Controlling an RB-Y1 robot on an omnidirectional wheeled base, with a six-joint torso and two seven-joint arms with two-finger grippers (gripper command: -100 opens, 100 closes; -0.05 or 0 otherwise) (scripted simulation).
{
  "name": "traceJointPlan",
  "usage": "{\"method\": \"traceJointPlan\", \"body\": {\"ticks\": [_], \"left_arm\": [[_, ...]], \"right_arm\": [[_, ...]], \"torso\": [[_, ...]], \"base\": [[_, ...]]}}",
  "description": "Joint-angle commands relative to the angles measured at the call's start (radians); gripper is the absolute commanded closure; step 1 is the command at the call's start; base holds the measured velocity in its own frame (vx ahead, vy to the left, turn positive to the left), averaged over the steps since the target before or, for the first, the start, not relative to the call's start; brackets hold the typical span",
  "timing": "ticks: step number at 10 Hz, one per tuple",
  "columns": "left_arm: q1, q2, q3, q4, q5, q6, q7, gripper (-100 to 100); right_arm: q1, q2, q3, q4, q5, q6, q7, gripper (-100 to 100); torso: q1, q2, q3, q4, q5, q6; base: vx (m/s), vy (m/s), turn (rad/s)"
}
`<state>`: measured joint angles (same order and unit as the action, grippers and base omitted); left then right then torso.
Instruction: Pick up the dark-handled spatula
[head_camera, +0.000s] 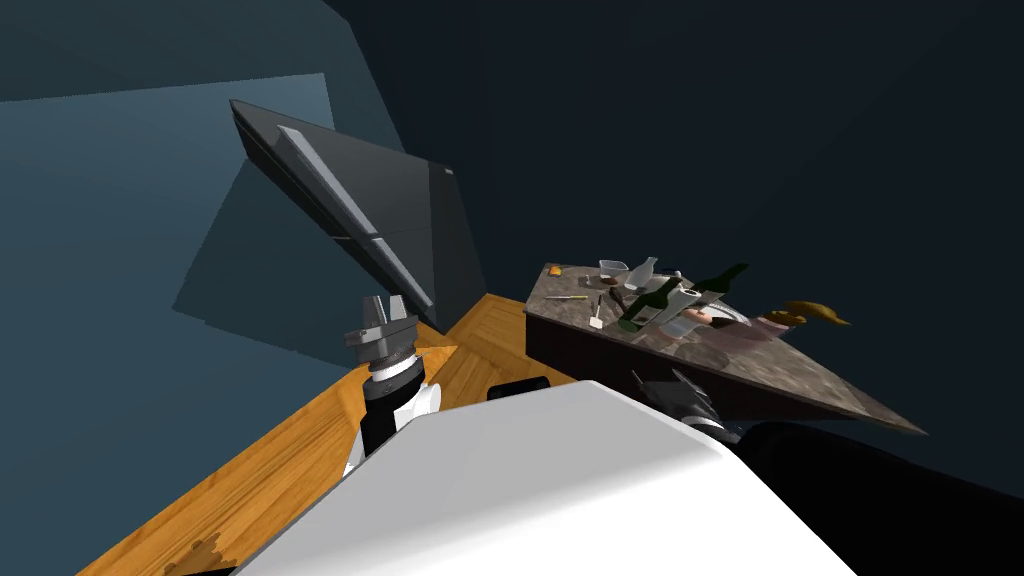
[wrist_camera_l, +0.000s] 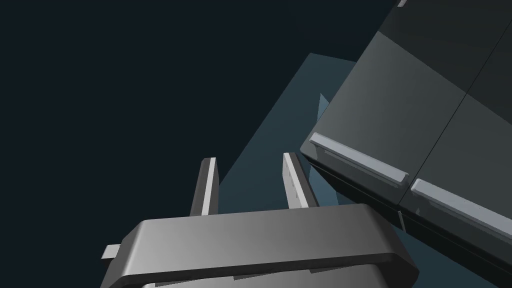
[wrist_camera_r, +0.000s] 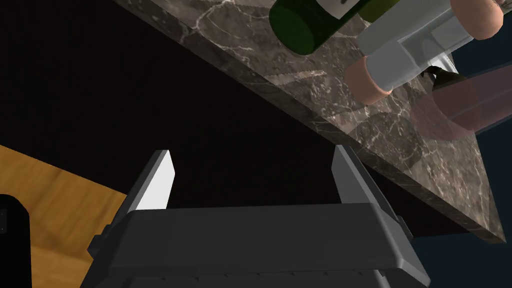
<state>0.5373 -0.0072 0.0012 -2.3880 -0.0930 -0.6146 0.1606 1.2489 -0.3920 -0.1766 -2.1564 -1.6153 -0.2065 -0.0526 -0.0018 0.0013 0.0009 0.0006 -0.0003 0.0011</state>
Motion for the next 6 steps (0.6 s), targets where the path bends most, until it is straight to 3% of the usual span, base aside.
{"method": "traceJointPlan", "body": {"ticks": [1,2,4,5,6], "left_arm": [[0.000,0.000,0.000,0.000,0.000,0.000,0.000,0],[0.000,0.000,0.000,0.000,0.000,0.000,0.000,0],[0.000,0.000,0.000,0.000,0.000,0.000,0.000,0],[0.000,0.000,0.000,0.000,0.000,0.000,0.000,0],[0.000,0.000,0.000,0.000,0.000,0.000,0.000,0]], "right_arm": [[0.050,-0.027,-0.011,0.016,-0.050,0.016,-0.008,-100],[0.051,-0.027,-0.011,0.016,-0.143,0.016,0.014,-100],[0.051,-0.027,-0.011,0.016,-0.143,0.016,-0.008,-100],[0.101,-0.053,-0.021,0.032,-0.198,0.030,-0.020,-100],[0.102,-0.053,-0.021,0.032,-0.240,0.030,-0.020,-100]], "torso": [[0.000,0.000,0.000,0.000,0.000,0.000],[0.000,-0.001,0.000,0.000,0.000,-0.001],[0.000,0.000,0.000,0.000,0.000,0.000],[0.000,0.000,0.000,0.000,0.000,0.000],[0.000,-0.001,0.000,0.000,0.000,-0.001]], "base": [[0.015,0.021,0.354],[0.017,0.014,0.260],[0.004,0.002,-0.014],[0.013,0.017,0.401],[0.015,0.004,0.221]]}}
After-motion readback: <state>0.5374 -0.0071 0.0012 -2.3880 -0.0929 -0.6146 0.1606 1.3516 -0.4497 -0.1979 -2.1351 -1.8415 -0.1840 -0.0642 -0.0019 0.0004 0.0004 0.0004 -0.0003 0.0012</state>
